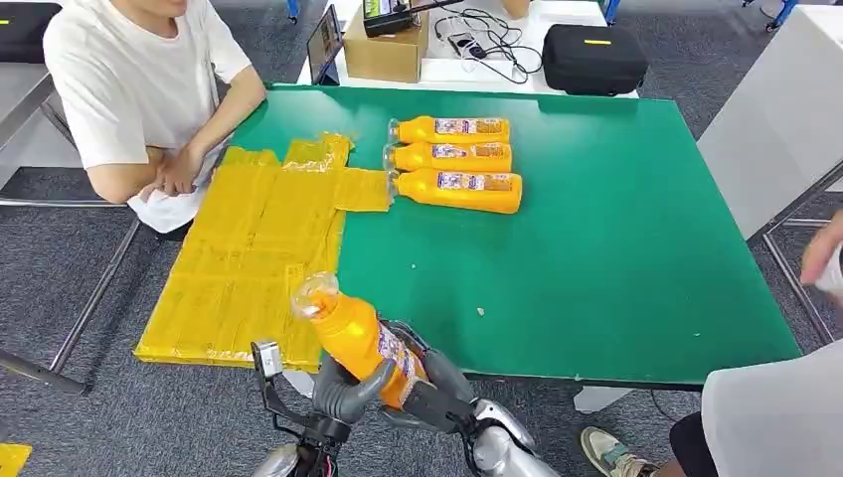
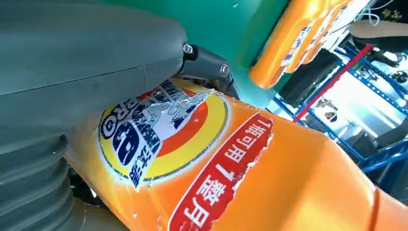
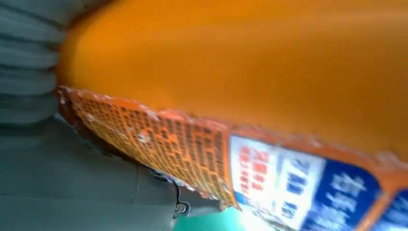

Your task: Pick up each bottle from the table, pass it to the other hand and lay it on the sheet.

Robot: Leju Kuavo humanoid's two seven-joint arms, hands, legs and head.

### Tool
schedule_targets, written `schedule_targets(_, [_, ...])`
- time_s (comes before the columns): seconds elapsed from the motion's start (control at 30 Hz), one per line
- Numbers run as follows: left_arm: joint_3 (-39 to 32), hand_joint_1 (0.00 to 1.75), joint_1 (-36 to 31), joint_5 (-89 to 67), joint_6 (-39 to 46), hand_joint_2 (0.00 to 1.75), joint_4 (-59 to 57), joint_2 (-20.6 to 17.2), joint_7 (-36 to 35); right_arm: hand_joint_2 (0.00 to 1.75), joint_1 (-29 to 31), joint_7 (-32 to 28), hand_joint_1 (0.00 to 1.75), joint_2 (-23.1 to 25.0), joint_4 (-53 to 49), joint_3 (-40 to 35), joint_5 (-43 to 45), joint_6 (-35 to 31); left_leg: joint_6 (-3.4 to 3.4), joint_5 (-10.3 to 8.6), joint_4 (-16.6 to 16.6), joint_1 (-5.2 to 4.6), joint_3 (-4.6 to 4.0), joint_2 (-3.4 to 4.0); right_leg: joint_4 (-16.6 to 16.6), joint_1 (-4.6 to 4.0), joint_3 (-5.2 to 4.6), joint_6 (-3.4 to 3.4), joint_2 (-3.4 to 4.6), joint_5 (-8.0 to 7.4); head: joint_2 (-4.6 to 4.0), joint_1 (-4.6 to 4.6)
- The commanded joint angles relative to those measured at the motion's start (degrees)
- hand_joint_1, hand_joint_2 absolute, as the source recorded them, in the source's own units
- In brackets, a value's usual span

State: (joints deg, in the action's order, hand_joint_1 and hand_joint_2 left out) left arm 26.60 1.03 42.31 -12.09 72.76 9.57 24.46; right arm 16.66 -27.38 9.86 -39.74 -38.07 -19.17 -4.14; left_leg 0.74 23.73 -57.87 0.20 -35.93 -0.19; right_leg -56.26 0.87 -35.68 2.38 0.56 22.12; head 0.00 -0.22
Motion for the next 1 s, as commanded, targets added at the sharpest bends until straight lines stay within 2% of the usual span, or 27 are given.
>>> schedule_targets(0.03, [-2.3, 1.75, -1.9, -5.3, 10.4, 1.75, 2.1, 0.4, 1.3, 0.0, -2.1, -2.5, 0.0, 0.4, -1.8, 7.9, 2.9, -8.0, -0.03, 0.05, 0.0, 0.03, 0.16, -0.16, 0.0, -0.05, 0.23, -0.07, -0.21, 0.12, 0.0, 0.02])
schedule_targets(0.07, [-2.7, 1.75, -2.6, -7.7, 14.1, 1.75, 2.3, 0.5, 1.8, 0.0, -2.7, -2.8, 0.0, 0.2, -3.8, 9.0, 3.5, -8.8, -0.02, 0.02, 0.0, 0.01, 0.04, -0.12, 0.0, -0.02, 0.09, -0.05, -0.15, 0.08, 0.0, 0.02])
schedule_targets(0.1, [-3.0, 1.75, -4.5, -12.4, 21.7, 1.75, 1.1, 0.7, 2.2, 0.0, -3.4, -2.9, 0.0, 0.0, -6.2, 10.6, 4.4, -9.8, -0.03, 0.07, 0.0, 0.03, 0.14, -0.15, 0.0, -0.04, 0.21, -0.08, -0.2, 0.14, 0.0, 0.0])
schedule_targets(0.13, [-3.3, 1.75, -5.3, -14.0, 23.9, 1.75, 0.4, 0.7, 2.9, 0.0, -3.7, -2.5, 0.0, -0.1, -7.2, 11.0, 4.7, -9.9, -0.04, 0.05, 0.0, 0.03, 0.07, -0.19, 0.0, -0.05, 0.17, -0.07, -0.24, 0.13, 0.0, 0.02])
schedule_targets(0.17, [-2.7, 1.75, -7.1, -23.7, 34.5, 1.75, -1.5, 0.7, 8.9, 0.0, -4.5, -3.9, 0.0, 0.3, -9.2, 13.0, 6.1, -11.7, -0.02, 0.01, 0.0, 0.01, 0.03, -0.16, 0.0, -0.02, 0.12, -0.05, -0.19, 0.07, 0.0, 0.02])
schedule_targets(0.2, [-2.8, 1.75, -9.1, -26.8, 39.0, 1.75, -4.2, 1.2, 10.8, 0.0, -4.5, -5.2, 0.0, 0.6, -10.1, 14.1, 6.4, -13.9, -0.01, -0.03, 0.0, 0.0, -0.06, -0.18, 0.0, -0.01, 0.04, -0.02, -0.19, 0.04, 0.0, 0.02])
schedule_targets(0.23, [-3.2, 1.75, -10.1, -26.6, 38.9, 1.75, -5.8, 1.4, 11.0, 0.0, -4.4, -5.1, 0.0, 0.6, -10.2, 14.1, 6.5, -13.7, -0.01, 0.0, 0.0, 0.0, 0.04, -0.22, 0.0, -0.02, 0.14, -0.06, -0.25, 0.1, 0.0, 0.04])
schedule_targets(0.27, [-3.4, 1.75, -11.8, -36.2, 50.6, 1.75, -7.9, 1.5, 15.5, 0.0, -4.3, -6.1, 0.0, 1.0, -10.6, 15.4, 6.7, -16.6, -0.01, -0.04, 0.0, 0.0, -0.05, -0.25, 0.0, -0.02, 0.08, -0.05, -0.27, 0.07, 0.0, 0.0])
schedule_targets(0.3, [-6.6, 1.75, -12.8, -40.6, 52.1, 1.75, -9.9, 2.9, 15.5, 0.0, -3.9, -7.0, 0.0, 1.3, -10.5, 16.2, 8.0, -16.6, -0.03, 0.04, 0.0, 0.04, 0.08, -0.21, 0.0, -0.06, 0.19, -0.09, -0.25, 0.12, 0.0, 0.0])
schedule_targets(0.33, [-6.8, 1.75, -13.2, -40.4, 51.9, 1.75, -10.3, 2.8, 15.5, 0.0, -3.7, -7.0, 0.0, 1.3, -10.4, 16.3, 8.1, -16.5, -0.02, -0.01, 0.0, 0.0, 0.06, -0.29, 0.0, -0.02, 0.17, -0.08, -0.34, 0.08, 0.0, 0.0])
schedule_targets(0.4, [-16.0, 1.75, -14.5, -51.3, 52.1, 1.75, -11.4, 6.5, 15.5, 0.0, -3.5, -11.1, 0.0, 1.7, -11.4, 18.2, 9.2, -20.1, -0.03, 0.0, 0.1, 0.04, 0.14, -0.26, 0.0, -0.06, 0.24, -0.09, -0.31, 0.09, 0.0, 0.0])
schedule_targets(0.47, [-21.0, 1.75, -17.9, -55.0, 52.1, 1.75, -15.0, 7.5, 15.5, 0.0, -3.0, -11.3, 0.0, 1.9, -12.5, 19.6, 10.7, -20.4, 0.0, -0.05, 0.0, 0.02, -0.01, -0.17, 0.0, -0.03, 0.1, -0.04, -0.2, 0.02, 0.0, 0.02])
schedule_targets(0.57, [-22.6, 1.75, -20.0, -57.4, 52.1, 1.75, -17.9, 6.7, 15.5, 0.0, -2.9, -11.2, 0.0, 1.9, -13.3, 20.2, 11.4, -20.2, 0.01, -0.06, 0.0, -0.01, 0.0, -0.13, 0.0, 0.0, 0.1, -0.04, -0.17, 0.01, 0.0, 0.02])
schedule_targets(0.67, [-33.0, 1.75, -25.0, -80.6, 52.1, 1.75, -27.9, 6.4, 13.9, 0.0, -2.8, -11.2, 0.0, 2.0, -12.7, 20.8, 12.3, -19.4, -0.02, -0.06, 0.1, 0.0, 0.1, -0.13, 0.0, -0.01, 0.19, -0.07, -0.17, 0.01, 0.0, 0.02])
schedule_targets(0.7, [-32.6, 1.75, -27.5, -80.3, 52.1, 1.75, -33.2, 5.3, 12.1, 0.0, -2.9, -11.0, 0.0, 2.0, -12.2, 20.9, 12.6, -19.0, -0.03, -0.07, 0.1, 0.02, 0.08, -0.06, 0.0, -0.03, 0.15, -0.06, -0.1, -0.02, 0.0, 0.0])
schedule_targets(0.73, [-33.5, 1.75, -28.2, -80.0, 52.1, 1.75, -34.7, 5.1, 13.3, 0.0, -2.9, -11.1, 0.0, 2.0, -11.9, 20.9, 12.6, -19.0, -0.05, -0.03, 0.1, 0.03, 0.2, -0.1, 0.0, -0.05, 0.29, -0.11, -0.16, 0.03, 0.0, 0.0])
schedule_targets(0.93, [-33.5, 1.75, -28.2, -80.0, 52.1, 1.75, -34.7, 5.1, 13.3, 0.0, -2.9, -11.1, 0.0, 2.0, -11.9, 20.9, 12.6, -19.0, -0.01, -0.02, 0.0, 0.02, 0.07, 0.02, 0.0, -0.04, 0.13, -0.05, -0.05, 0.01, 0.0, 0.02])
schedule_targets(1.0, [-31.5, 1.75, -29.9, -94.4, 52.1, 1.75, -38.3, 3.0, 4.1, 0.0, -3.4, -11.1, 0.0, 2.4, -11.7, 21.1, 13.0, -18.3, -0.02, 0.0, 0.0, 0.01, 0.17, -0.16, 0.0, -0.04, 0.25, -0.07, -0.24, 0.1, 0.0, 0.02])
